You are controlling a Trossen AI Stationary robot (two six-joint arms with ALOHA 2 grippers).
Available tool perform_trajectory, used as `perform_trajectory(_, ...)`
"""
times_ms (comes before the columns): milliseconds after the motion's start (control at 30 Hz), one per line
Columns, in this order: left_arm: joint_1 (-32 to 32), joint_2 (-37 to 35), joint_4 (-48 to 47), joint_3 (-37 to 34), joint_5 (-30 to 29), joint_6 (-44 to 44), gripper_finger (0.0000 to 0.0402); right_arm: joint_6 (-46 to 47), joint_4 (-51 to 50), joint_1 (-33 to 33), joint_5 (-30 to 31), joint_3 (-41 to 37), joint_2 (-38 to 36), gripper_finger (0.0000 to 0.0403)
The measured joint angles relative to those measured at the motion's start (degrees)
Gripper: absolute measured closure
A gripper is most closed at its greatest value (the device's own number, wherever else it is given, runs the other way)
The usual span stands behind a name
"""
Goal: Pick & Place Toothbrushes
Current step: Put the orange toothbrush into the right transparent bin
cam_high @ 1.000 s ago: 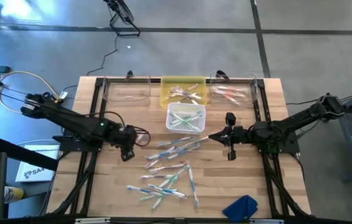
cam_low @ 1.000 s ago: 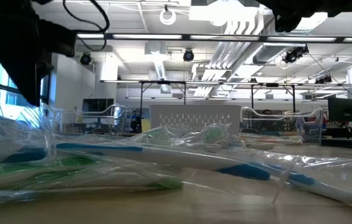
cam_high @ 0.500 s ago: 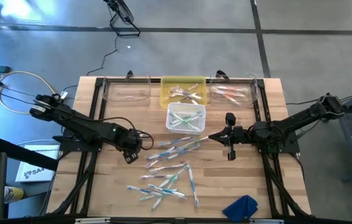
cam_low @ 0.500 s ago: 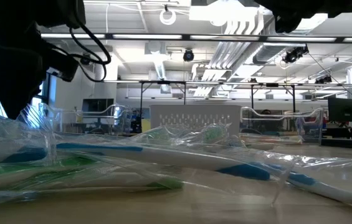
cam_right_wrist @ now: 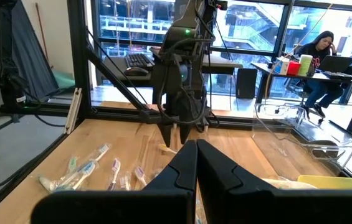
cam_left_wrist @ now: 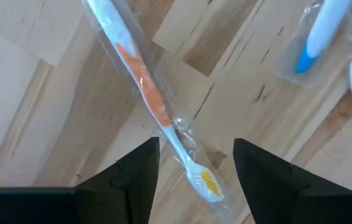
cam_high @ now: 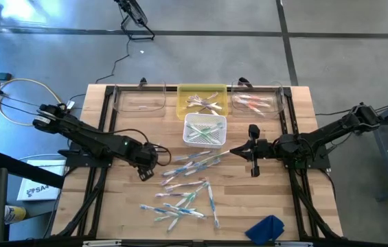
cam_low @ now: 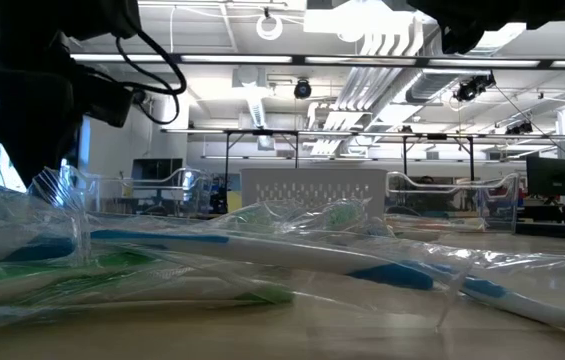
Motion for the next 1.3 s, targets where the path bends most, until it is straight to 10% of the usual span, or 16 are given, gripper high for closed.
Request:
perform_trajectory(933,-0.02,-0.15,11.36,-9.70,-1.48,-13.77,0.0203,-0.04,-0.04,-0.02,0.01,0.00,0.00,0.0401)
perform_trajectory(1300,0.00,-0.11,10.60,-9.90,-1.71,-12.44,0.0293,-0.04,-0.04,-0.02,0.01,0.00,0.00,0.0401)
